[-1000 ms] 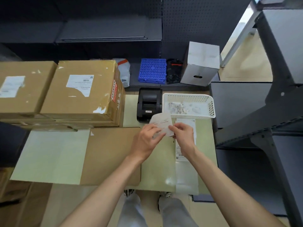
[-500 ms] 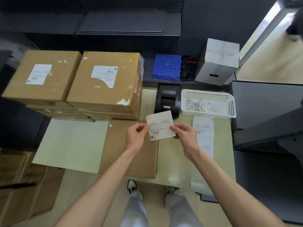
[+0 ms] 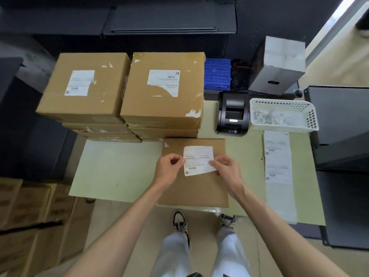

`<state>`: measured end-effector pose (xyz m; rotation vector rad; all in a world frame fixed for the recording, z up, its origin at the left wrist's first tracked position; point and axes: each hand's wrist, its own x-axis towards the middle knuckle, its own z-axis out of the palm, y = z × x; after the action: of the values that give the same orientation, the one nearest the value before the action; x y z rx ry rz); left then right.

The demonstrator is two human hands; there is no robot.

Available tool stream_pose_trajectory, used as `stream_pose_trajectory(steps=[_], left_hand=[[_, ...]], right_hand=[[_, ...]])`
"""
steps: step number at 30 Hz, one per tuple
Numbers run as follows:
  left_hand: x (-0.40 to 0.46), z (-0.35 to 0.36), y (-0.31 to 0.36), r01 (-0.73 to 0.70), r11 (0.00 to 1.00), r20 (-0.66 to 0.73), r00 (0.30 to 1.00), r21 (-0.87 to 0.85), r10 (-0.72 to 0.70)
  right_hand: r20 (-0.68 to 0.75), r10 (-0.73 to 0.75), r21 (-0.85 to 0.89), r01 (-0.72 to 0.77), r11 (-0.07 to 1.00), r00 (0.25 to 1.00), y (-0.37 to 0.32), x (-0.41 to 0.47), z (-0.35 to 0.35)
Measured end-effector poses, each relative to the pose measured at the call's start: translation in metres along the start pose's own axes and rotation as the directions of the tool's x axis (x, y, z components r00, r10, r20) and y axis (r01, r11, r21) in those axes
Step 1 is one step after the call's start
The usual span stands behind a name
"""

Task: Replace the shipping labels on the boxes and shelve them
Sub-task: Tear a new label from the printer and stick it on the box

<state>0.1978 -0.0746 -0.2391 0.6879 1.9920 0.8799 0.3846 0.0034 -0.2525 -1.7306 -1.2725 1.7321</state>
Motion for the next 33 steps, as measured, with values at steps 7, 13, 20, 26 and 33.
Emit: stream_pose_trajectory(steps=[7, 13, 20, 26, 33], left_hand=[[0.001, -0.018, -0.027, -0.015, 0.996, 0.073, 0.997, 0.093, 0.008], [-0.001, -0.013, -0.036, -0.007, 0.972, 0.046, 0.999, 0.234, -0.004], [0.012, 0.0, -0.046, -0.051, 0.933, -0.029, 0.997, 0.356, 0.065], [0.017, 0.007, -0.054, -0.128, 0.903, -0.063, 0.984, 0.411, 0.168], [0.02, 0.01, -0.059, -0.196, 0.834, -0.028, 0.969, 0.516, 0.245]], right_hand=[[-0.019, -0.091, -0.226, 0.084, 0.971, 0.996, 0.017, -0.016, 0.022], [-0.091, -0.213, -0.494, 0.141, 0.858, 0.973, 0.022, -0.015, 0.027], [-0.121, -0.274, -0.545, 0.167, 0.821, 0.954, 0.038, -0.001, 0.035], [-0.135, -0.302, -0.594, 0.166, 0.787, 0.944, 0.049, 0.008, 0.041], [-0.11, -0.346, -0.684, 0.182, 0.707, 0.932, 0.054, 0.01, 0.045]])
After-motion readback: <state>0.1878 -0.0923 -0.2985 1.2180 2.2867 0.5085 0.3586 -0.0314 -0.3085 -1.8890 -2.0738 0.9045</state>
